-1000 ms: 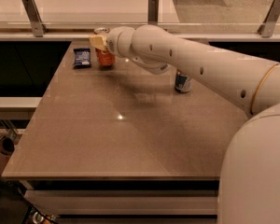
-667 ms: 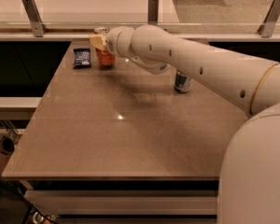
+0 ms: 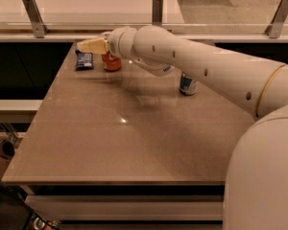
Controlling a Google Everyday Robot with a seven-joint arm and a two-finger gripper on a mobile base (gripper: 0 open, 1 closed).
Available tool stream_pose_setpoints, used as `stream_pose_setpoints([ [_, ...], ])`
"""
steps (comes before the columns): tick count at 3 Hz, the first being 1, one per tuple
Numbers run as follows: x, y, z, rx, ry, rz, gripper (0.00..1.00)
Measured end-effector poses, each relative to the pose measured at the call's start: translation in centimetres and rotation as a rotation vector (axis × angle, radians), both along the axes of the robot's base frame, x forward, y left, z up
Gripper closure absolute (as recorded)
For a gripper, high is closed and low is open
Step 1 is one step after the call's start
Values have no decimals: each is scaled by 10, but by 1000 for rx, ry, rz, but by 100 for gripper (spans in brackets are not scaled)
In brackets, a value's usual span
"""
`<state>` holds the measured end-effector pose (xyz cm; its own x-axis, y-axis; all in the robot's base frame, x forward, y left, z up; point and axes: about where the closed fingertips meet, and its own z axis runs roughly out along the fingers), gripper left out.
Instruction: Move coke can near rxbar blueberry
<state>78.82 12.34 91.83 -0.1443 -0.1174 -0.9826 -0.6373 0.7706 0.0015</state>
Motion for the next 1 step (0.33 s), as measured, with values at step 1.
stream_pose_setpoints([
  [1,0,0,0,0,0,0,0],
])
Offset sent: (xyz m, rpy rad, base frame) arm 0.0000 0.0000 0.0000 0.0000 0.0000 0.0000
